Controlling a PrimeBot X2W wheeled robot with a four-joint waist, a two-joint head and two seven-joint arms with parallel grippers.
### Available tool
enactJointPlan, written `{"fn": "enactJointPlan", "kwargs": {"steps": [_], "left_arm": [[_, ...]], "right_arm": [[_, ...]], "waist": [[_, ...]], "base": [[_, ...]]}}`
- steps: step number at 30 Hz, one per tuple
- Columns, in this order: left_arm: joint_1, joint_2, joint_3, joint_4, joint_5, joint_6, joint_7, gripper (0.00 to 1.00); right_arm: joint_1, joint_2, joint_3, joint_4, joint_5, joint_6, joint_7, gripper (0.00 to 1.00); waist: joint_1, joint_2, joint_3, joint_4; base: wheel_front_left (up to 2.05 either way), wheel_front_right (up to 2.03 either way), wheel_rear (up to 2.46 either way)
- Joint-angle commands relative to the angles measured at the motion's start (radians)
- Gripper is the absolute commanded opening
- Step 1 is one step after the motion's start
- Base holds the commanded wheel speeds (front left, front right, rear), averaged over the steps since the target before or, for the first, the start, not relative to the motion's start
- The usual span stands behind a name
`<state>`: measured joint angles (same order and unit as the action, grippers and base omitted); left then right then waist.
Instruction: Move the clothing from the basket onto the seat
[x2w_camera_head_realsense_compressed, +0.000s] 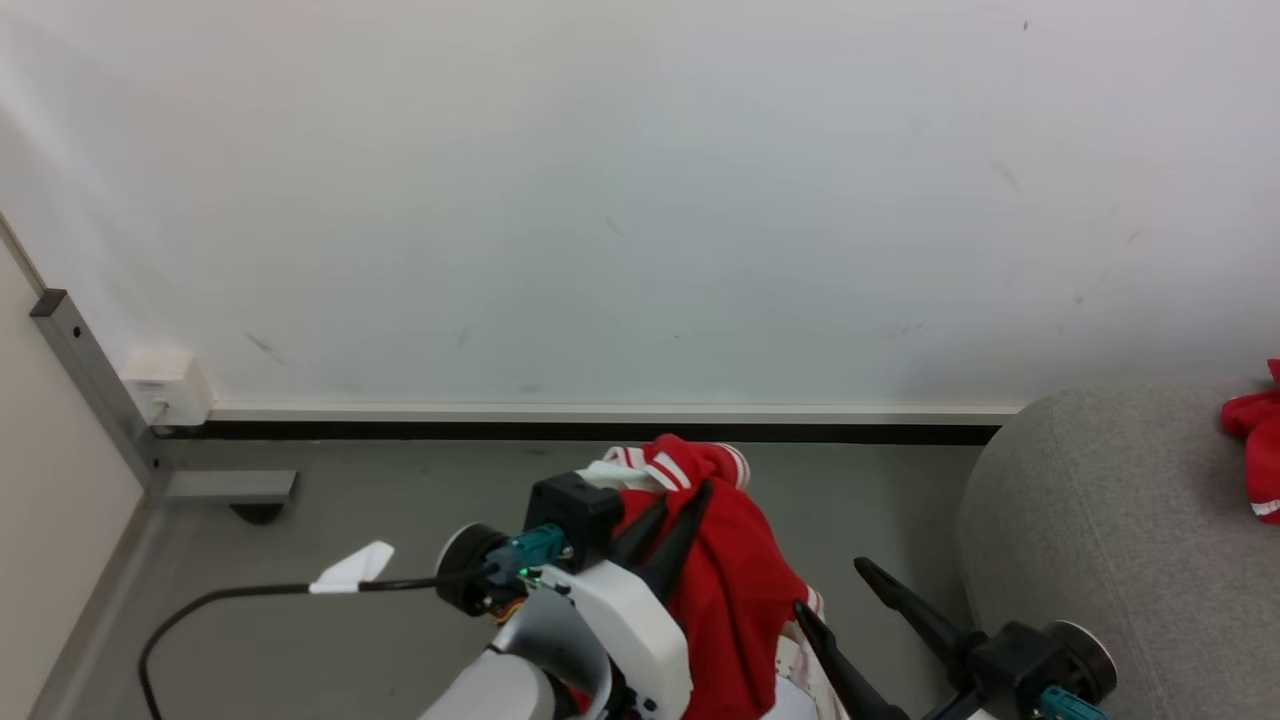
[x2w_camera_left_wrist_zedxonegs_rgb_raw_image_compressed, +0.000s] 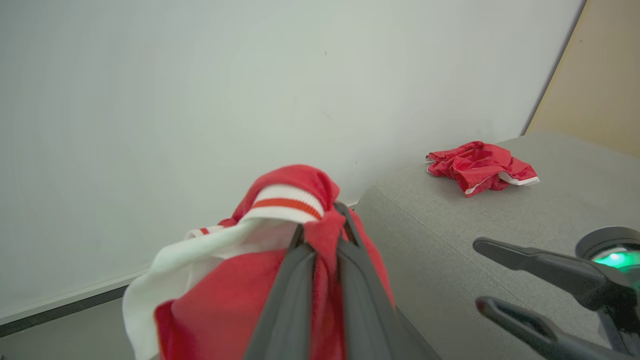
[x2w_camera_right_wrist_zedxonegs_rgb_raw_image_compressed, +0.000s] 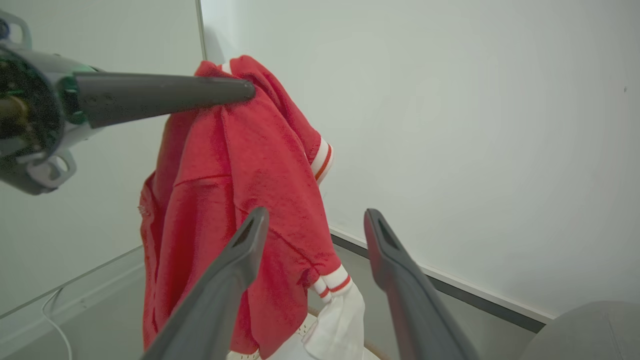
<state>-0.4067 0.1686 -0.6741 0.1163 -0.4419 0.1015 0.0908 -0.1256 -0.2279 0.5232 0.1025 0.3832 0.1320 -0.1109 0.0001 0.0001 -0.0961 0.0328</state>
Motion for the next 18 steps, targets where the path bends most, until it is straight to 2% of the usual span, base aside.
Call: {"fn": "enactJointPlan", "kwargs": {"steps": [1, 8, 14, 15, 16, 17, 18], "left_arm": [[-0.007, -0.007, -0.017, -0.013, 0.007, -0.011, 0.006, 0.0], [-0.004, -0.032, -0.076, -0.039, -0.015, -0.061, 0.033, 0.0], [0.004, -0.052, -0.115, -0.066, -0.051, -0.098, 0.056, 0.0], [0.003, -0.054, -0.119, -0.07, -0.053, -0.101, 0.057, 0.0], [0.003, -0.056, -0.12, -0.074, -0.057, -0.101, 0.06, 0.0], [0.002, -0.057, -0.122, -0.076, -0.057, -0.101, 0.062, 0.0], [0.0, -0.058, -0.122, -0.079, -0.06, -0.101, 0.063, 0.0]], "right_arm": [[-0.043, -0.022, 0.037, 0.026, 0.022, -0.003, 0.009, 1.0], [-0.153, -0.06, 0.178, 0.125, 0.099, -0.003, 0.043, 1.0], [-0.232, -0.075, 0.304, 0.187, 0.237, -0.002, 0.055, 1.0], [-0.243, -0.08, 0.321, 0.19, 0.262, -0.002, 0.052, 0.5], [-0.254, -0.082, 0.335, 0.191, 0.291, -0.003, 0.04, 0.2], [-0.26, -0.084, 0.35, 0.191, 0.316, -0.002, 0.03, 0.0], [-0.265, -0.09, 0.369, 0.191, 0.337, -0.002, 0.02, 0.0]], "waist": [[-0.0001, -0.0001, 0.0, 0.008], [-0.0001, -0.0001, -0.001, 0.028], [-0.0001, -0.0001, -0.005, 0.046], [-0.0001, -0.0001, -0.005, 0.05], [-0.0001, -0.0001, -0.004, 0.053], [-0.0001, -0.0001, -0.004, 0.056], [-0.0001, -0.0001, -0.004, 0.058]], "base": [[0.0, 0.0, 0.0], [0.0, 0.0, 0.0], [0.0, 0.0, 0.0], [0.0, 0.0, 0.0], [0.0, 0.0, 0.0], [0.0, 0.0, 0.0], [0.0, 0.0, 0.0]]}}
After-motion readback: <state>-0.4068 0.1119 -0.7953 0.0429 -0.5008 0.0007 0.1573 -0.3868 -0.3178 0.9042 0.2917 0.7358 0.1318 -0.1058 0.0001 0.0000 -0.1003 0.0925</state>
